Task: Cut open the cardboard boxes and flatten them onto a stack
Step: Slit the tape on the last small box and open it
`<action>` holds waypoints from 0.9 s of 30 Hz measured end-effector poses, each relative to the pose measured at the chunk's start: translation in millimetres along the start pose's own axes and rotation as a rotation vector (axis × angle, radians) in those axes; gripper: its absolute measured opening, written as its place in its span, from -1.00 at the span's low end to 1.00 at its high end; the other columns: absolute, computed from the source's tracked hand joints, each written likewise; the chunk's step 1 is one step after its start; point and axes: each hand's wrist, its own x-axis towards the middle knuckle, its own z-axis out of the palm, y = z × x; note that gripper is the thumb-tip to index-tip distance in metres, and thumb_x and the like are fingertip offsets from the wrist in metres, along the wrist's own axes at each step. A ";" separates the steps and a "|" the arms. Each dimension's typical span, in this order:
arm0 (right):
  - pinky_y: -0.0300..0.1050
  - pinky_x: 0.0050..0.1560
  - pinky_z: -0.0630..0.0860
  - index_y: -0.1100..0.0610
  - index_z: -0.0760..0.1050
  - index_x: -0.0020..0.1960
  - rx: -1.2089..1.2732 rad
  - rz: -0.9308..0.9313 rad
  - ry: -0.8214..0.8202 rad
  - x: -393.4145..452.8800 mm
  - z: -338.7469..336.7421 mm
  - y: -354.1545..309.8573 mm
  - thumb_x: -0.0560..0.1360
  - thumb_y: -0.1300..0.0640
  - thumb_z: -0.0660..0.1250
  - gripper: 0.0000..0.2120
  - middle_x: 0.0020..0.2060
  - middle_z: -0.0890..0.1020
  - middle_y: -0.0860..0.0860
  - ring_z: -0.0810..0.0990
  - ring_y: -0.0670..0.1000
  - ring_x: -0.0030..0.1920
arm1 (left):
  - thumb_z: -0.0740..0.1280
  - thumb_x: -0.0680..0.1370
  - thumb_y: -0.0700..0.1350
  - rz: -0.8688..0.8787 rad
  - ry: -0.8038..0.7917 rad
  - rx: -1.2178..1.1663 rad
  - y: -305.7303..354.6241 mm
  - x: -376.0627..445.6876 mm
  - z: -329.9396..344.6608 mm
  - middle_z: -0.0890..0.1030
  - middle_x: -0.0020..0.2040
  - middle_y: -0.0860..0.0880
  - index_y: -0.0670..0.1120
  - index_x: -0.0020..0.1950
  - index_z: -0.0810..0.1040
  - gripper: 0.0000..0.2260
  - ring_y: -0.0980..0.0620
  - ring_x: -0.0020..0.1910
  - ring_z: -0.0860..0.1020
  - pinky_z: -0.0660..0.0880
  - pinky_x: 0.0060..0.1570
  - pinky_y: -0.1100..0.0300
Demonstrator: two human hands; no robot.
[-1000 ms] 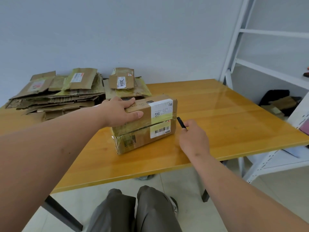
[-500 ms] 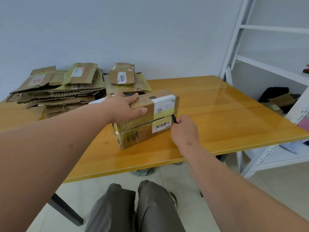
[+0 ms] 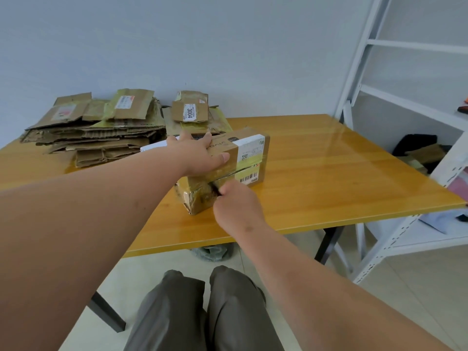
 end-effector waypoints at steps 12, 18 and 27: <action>0.03 -0.01 0.59 0.23 0.50 0.14 -0.131 -0.198 -0.285 -18.3 18.5 -23.4 0.54 0.29 0.18 -0.78 0.02 0.61 0.13 0.59 0.11 -0.03 | 0.14 0.55 0.35 -0.020 -0.120 -0.270 -2.7 0.4 -7.4 -0.08 0.58 -0.05 0.20 0.59 -0.11 -0.29 -0.27 0.47 0.18 0.27 0.41 -0.17; -0.22 -0.27 0.37 0.10 0.49 0.05 -0.099 -0.052 -0.255 6.7 -20.1 37.6 0.54 0.19 0.23 -0.88 -0.21 0.52 -0.08 0.48 -0.11 -0.24 | 0.24 0.49 0.38 0.091 -0.142 -0.236 -15.6 1.5 -11.4 0.07 0.55 -0.06 0.08 0.62 -0.09 -0.14 -0.20 0.32 0.39 0.46 0.26 -0.10; -0.09 -0.36 0.22 0.14 0.36 -0.31 0.198 0.098 0.271 41.4 -60.5 74.0 0.47 0.11 0.34 -0.76 -0.37 0.46 0.05 0.35 0.05 -0.35 | 0.59 0.36 0.00 0.294 -0.093 -0.380 -47.5 0.0 -32.2 0.42 0.33 0.02 0.02 0.54 0.23 -0.15 -0.02 0.23 0.45 0.44 0.16 0.12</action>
